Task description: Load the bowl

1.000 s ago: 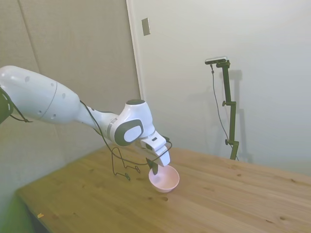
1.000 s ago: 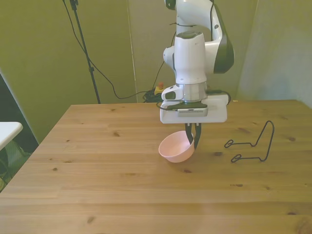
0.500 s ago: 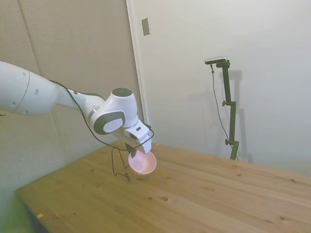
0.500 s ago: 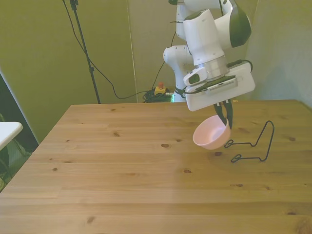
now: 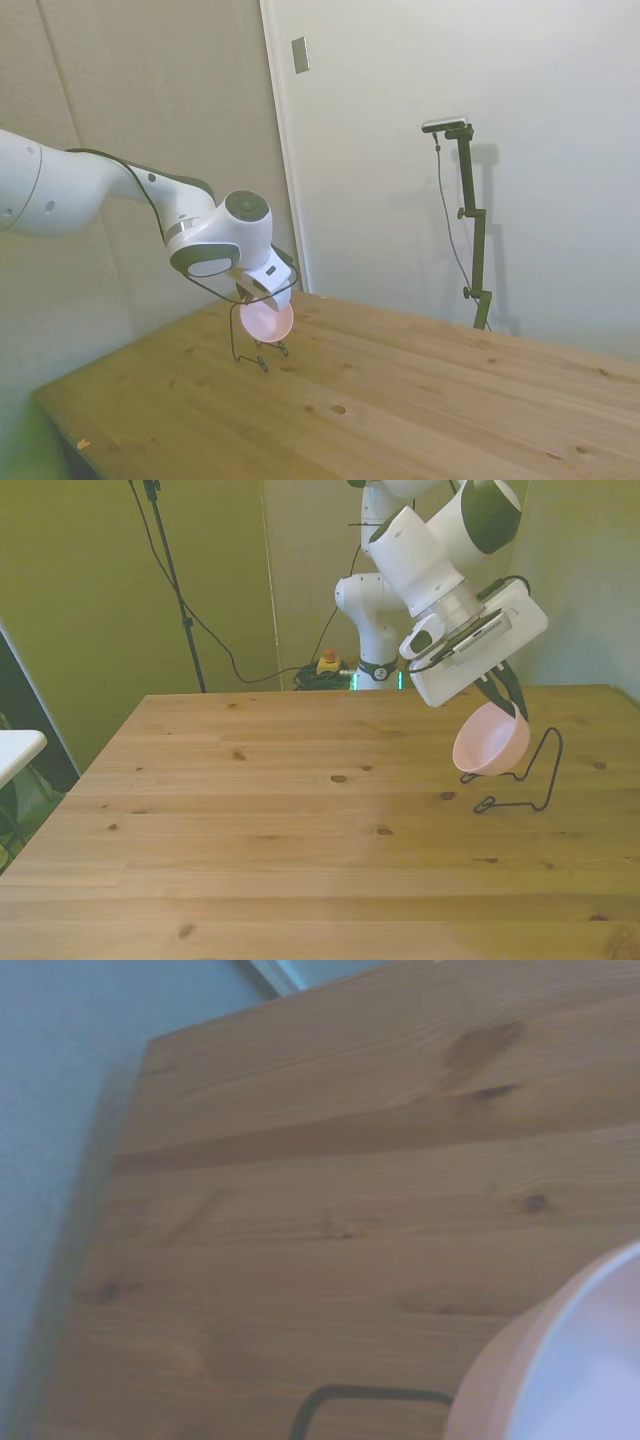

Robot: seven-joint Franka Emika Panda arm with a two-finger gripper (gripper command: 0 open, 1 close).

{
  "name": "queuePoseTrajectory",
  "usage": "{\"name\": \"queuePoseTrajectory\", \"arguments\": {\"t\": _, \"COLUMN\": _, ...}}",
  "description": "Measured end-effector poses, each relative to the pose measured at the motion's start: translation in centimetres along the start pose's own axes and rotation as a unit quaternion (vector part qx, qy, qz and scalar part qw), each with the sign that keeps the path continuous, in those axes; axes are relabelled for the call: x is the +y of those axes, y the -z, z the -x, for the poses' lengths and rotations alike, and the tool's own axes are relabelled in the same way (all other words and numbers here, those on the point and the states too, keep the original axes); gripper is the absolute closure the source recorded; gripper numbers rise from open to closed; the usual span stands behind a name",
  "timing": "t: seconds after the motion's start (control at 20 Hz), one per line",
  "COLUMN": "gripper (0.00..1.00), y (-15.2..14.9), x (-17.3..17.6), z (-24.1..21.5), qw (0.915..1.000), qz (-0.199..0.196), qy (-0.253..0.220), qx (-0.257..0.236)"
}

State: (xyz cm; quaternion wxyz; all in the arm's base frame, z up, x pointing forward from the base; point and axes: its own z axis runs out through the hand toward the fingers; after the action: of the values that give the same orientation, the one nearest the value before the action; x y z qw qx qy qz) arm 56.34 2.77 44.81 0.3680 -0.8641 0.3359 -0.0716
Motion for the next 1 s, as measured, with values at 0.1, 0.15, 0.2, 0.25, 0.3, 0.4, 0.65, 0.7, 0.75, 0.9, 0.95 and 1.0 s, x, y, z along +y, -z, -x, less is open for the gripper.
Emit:
{"name": "queuePoseTrajectory", "arguments": {"t": 0.1, "gripper": 1.0, "y": -0.4, "x": 0.6, "z": 0.1, "qw": 0.9997, "qz": -0.019, "qy": 0.003, "qx": -0.013}}
{"name": "queuePoseTrajectory", "arguments": {"t": 0.15, "gripper": 1.0, "y": -0.5, "x": 0.9, "z": 0.2, "qw": 0.9995, "qz": -0.027, "qy": 0.003, "qx": -0.017}}
{"name": "queuePoseTrajectory", "arguments": {"t": 0.2, "gripper": 1.0, "y": -0.6, "x": 1.3, "z": 0.2, "qw": 0.9992, "qz": -0.034, "qy": 0.004, "qx": -0.021}}
{"name": "queuePoseTrajectory", "arguments": {"t": 0.25, "gripper": 1.0, "y": -0.6, "x": 1.5, "z": 0.1, "qw": 0.9988, "qz": -0.042, "qy": 0.006, "qx": -0.027}}
{"name": "queuePoseTrajectory", "arguments": {"t": 0.3, "gripper": 1.0, "y": -0.6, "x": 1.8, "z": 0.1, "qw": 0.9983, "qz": -0.049, "qy": 0.007, "qx": -0.031}}
{"name": "queuePoseTrajectory", "arguments": {"t": 0.4, "gripper": 1.0, "y": -0.7, "x": 2.3, "z": 0.0, "qw": 0.9971, "qz": -0.062, "qy": 0.01, "qx": -0.043}}
{"name": "queuePoseTrajectory", "arguments": {"t": 0.65, "gripper": 1.0, "y": -1.6, "x": 3.6, "z": -0.8, "qw": 0.9945, "qz": -0.084, "qy": 0.024, "qx": -0.058}}
{"name": "queuePoseTrajectory", "arguments": {"t": 0.7, "gripper": 1.0, "y": -1.9, "x": 3.6, "z": -0.8, "qw": 0.9938, "qz": -0.088, "qy": 0.028, "qx": -0.062}}
{"name": "queuePoseTrajectory", "arguments": {"t": 0.75, "gripper": 1.0, "y": -2.2, "x": 3.5, "z": -1.0, "qw": 0.9931, "qz": -0.092, "qy": 0.031, "qx": -0.065}}
{"name": "queuePoseTrajectory", "arguments": {"t": 0.9, "gripper": 1.0, "y": -2.7, "x": 3.3, "z": -1.1, "qw": 0.9916, "qz": -0.099, "qy": 0.036, "qx": -0.074}}
{"name": "queuePoseTrajectory", "arguments": {"t": 0.95, "gripper": 1.0, "y": -2.8, "x": 3.2, "z": -1.1, "qw": 0.9912, "qz": -0.101, "qy": 0.037, "qx": -0.076}}
{"name": "queuePoseTrajectory", "arguments": {"t": 1.0, "gripper": 1.0, "y": -2.9, "x": 3.2, "z": -1.1, "qw": 0.9907, "qz": -0.103, "qy": 0.039, "qx": -0.08}}
